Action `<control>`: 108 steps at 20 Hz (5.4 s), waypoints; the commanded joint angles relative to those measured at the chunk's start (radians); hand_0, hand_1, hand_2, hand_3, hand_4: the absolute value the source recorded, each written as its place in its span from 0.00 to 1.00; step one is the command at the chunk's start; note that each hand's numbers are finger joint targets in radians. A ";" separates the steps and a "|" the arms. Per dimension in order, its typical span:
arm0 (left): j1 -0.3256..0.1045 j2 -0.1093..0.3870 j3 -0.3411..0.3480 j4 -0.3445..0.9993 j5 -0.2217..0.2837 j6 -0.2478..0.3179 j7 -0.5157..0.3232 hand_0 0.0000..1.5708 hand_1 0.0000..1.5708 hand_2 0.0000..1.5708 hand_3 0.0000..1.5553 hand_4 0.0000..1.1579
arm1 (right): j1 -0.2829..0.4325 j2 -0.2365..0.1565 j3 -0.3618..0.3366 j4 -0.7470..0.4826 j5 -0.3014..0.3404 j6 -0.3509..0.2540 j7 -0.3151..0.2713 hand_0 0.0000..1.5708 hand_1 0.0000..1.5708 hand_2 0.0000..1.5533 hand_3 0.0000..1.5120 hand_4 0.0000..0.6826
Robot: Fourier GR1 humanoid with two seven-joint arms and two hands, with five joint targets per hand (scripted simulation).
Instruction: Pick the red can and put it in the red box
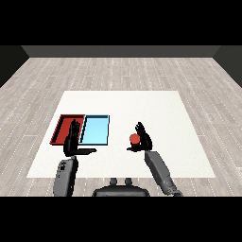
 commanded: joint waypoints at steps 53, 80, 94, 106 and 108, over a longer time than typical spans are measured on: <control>0.034 -0.045 -0.167 -0.100 -0.051 0.010 0.055 0.00 0.00 0.00 0.00 0.00 | 0.021 -0.021 -0.017 -0.624 0.289 -0.354 0.399 0.99 0.99 0.94 0.93 0.88; -0.207 -0.046 -0.492 0.170 0.081 0.162 0.198 0.00 0.00 0.00 0.00 0.00 | -0.144 0.001 0.155 -0.507 0.292 -0.530 0.319 1.00 1.00 0.95 0.93 0.95; -0.343 -0.046 -0.520 0.276 0.213 0.190 0.230 0.00 0.00 0.00 0.00 0.00 | -0.164 0.001 0.154 -0.502 0.208 -0.468 0.281 1.00 1.00 0.95 0.94 0.94; -0.337 -0.045 -0.648 0.244 0.222 0.275 0.181 0.00 0.00 0.00 0.00 0.00 | -0.283 0.000 0.232 -0.540 0.252 -0.582 0.415 1.00 1.00 0.95 0.93 0.95; -0.337 -0.036 -0.539 0.225 0.208 0.192 0.217 0.00 0.00 0.00 0.00 0.00 | -0.189 0.000 0.325 -0.488 0.189 -0.644 0.261 1.00 1.00 0.96 0.93 0.96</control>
